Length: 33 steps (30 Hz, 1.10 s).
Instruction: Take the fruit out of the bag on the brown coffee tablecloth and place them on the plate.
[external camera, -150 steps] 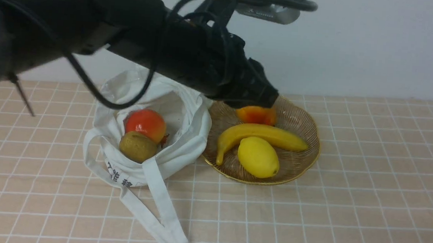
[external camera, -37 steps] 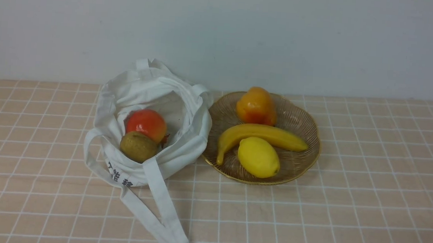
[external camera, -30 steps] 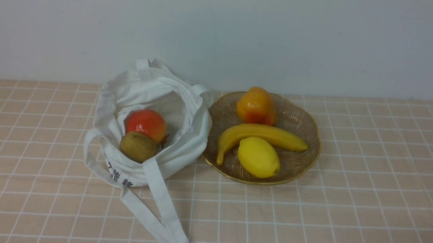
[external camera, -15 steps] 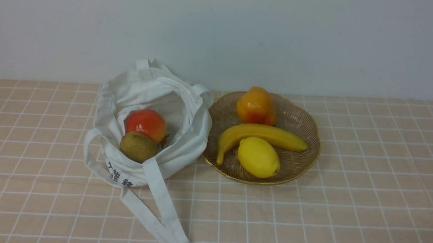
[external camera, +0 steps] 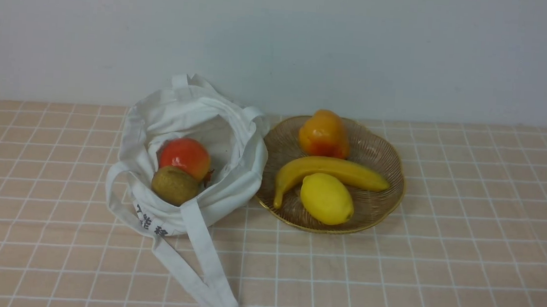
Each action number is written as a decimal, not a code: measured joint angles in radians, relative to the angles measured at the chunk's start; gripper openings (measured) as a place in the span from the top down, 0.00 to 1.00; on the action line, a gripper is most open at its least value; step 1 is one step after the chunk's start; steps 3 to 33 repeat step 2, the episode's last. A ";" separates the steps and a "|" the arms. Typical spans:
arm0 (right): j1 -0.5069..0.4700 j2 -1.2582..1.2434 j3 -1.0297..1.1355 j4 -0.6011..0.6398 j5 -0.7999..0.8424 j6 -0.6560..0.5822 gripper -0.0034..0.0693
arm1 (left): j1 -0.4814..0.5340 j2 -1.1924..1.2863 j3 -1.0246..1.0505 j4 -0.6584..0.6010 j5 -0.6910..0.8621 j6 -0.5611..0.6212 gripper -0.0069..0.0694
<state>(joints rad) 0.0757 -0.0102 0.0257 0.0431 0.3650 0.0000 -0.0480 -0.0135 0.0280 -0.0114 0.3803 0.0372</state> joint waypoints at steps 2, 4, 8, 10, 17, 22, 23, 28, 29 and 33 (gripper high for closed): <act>0.000 0.000 0.000 0.000 0.000 0.000 0.97 | 0.000 0.000 0.000 0.000 0.000 0.000 0.92; 0.000 0.000 0.000 0.000 0.000 0.000 0.97 | 0.000 0.000 0.000 0.000 0.000 0.000 0.92; 0.000 0.000 0.000 0.000 0.000 0.000 0.97 | 0.000 0.000 0.000 0.000 0.000 0.000 0.92; 0.000 0.000 0.000 0.000 0.000 0.000 0.97 | 0.000 0.000 0.000 0.000 0.000 0.000 0.92; 0.000 0.000 0.000 0.000 0.000 0.000 0.97 | 0.000 0.000 0.000 0.000 0.000 0.000 0.92; 0.000 0.000 0.000 0.000 0.000 0.000 0.97 | 0.000 0.000 0.000 0.000 0.000 0.000 0.92; 0.000 0.000 0.000 0.000 0.000 0.000 0.97 | 0.000 0.000 0.000 0.000 0.000 0.000 0.92; 0.000 0.000 0.000 0.000 0.000 0.000 0.97 | 0.000 0.000 0.000 0.000 0.000 0.000 0.92; 0.000 0.000 0.000 0.000 0.000 0.000 0.97 | 0.000 0.000 0.000 0.000 0.000 0.000 0.92; 0.000 0.000 0.000 0.000 0.000 0.000 0.97 | 0.000 0.000 0.000 0.000 0.000 0.000 0.92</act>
